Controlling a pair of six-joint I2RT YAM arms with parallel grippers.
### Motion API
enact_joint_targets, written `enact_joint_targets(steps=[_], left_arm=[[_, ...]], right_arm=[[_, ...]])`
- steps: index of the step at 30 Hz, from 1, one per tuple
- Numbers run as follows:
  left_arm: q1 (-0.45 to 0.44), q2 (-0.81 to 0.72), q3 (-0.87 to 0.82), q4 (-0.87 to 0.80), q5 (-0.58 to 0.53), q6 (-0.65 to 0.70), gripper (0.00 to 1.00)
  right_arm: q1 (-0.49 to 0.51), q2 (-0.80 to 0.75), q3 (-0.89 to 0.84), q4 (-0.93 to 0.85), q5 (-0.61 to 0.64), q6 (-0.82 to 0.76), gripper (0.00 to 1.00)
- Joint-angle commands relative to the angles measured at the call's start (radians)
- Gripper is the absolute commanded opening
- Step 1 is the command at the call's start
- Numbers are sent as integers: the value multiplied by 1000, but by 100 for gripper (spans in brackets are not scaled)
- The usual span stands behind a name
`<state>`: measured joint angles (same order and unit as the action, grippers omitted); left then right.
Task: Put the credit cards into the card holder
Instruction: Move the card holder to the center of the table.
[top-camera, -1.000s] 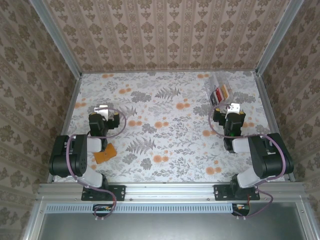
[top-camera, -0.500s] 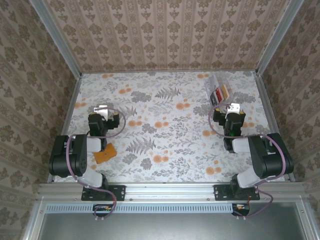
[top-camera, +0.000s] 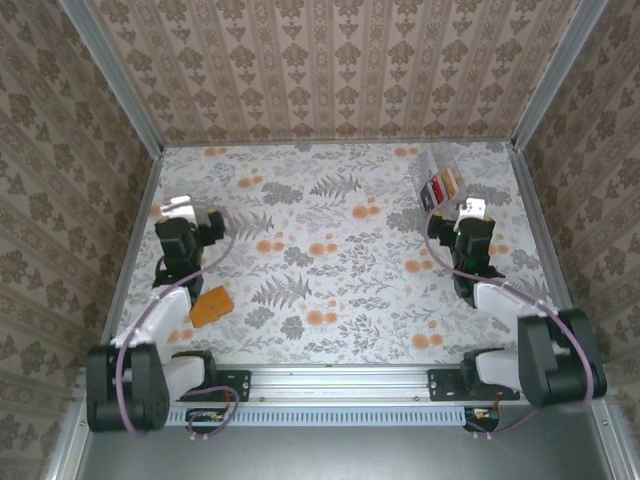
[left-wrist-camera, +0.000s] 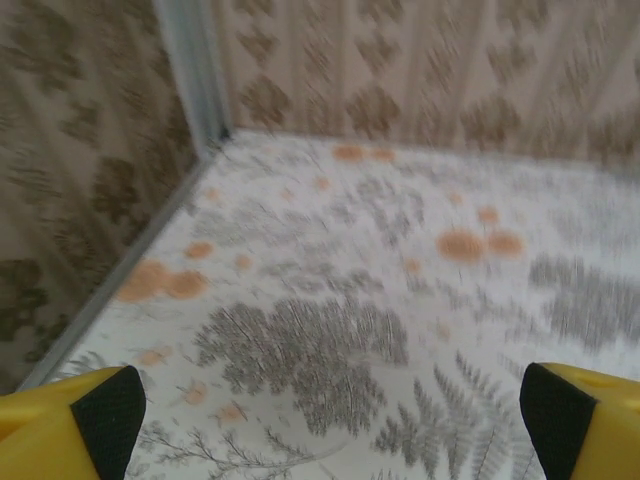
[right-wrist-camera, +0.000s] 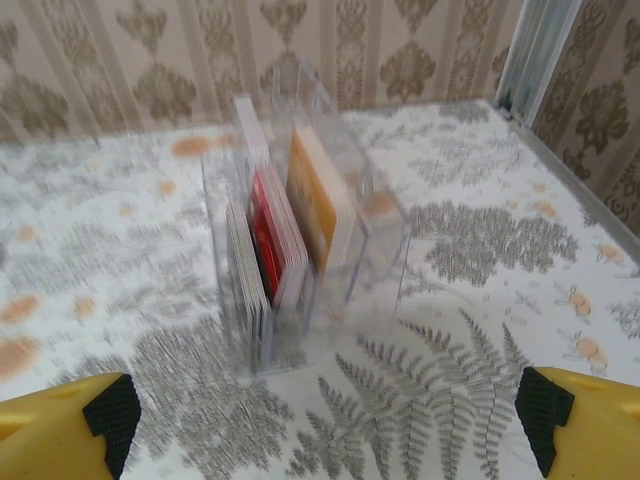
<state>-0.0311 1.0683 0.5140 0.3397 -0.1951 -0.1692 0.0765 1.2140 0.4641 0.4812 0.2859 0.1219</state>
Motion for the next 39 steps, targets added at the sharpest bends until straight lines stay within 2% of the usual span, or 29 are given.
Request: enact_joint_targets(steps=[1, 2, 3, 5, 9, 12, 14, 17, 26, 33, 39], left_arm=[[26, -107, 118, -486, -72, -316, 100], [32, -130, 133, -542, 21, -315, 100], [31, -148, 135, -592, 63, -361, 100], [34, -171, 134, -713, 74, -504, 100], [35, -203, 115, -876, 154, -613, 100], [25, -218, 75, -929, 230, -664, 100], [14, -212, 42, -931, 242, -668, 100], [4, -180, 23, -962, 235, -682, 100], [-63, -53, 23, -988, 162, -697, 100], [-160, 37, -5, -870, 202, -762, 100], [-285, 145, -8, -683, 315, -866, 100]], right_arm=[[-6, -117, 147, -508, -66, 168, 100], [-8, -146, 177, -598, -128, 197, 100], [-9, -168, 187, -644, -198, 202, 99], [-9, -206, 198, -694, -359, 191, 100], [-3, -264, 175, -686, -658, 311, 94], [28, -277, 147, -655, -745, 415, 91], [65, -274, 131, -632, -764, 451, 89], [131, -263, 138, -659, -726, 445, 89], [223, -233, 118, -649, -659, 485, 89], [263, -217, 85, -602, -634, 519, 90], [287, -190, 89, -589, -632, 525, 90]])
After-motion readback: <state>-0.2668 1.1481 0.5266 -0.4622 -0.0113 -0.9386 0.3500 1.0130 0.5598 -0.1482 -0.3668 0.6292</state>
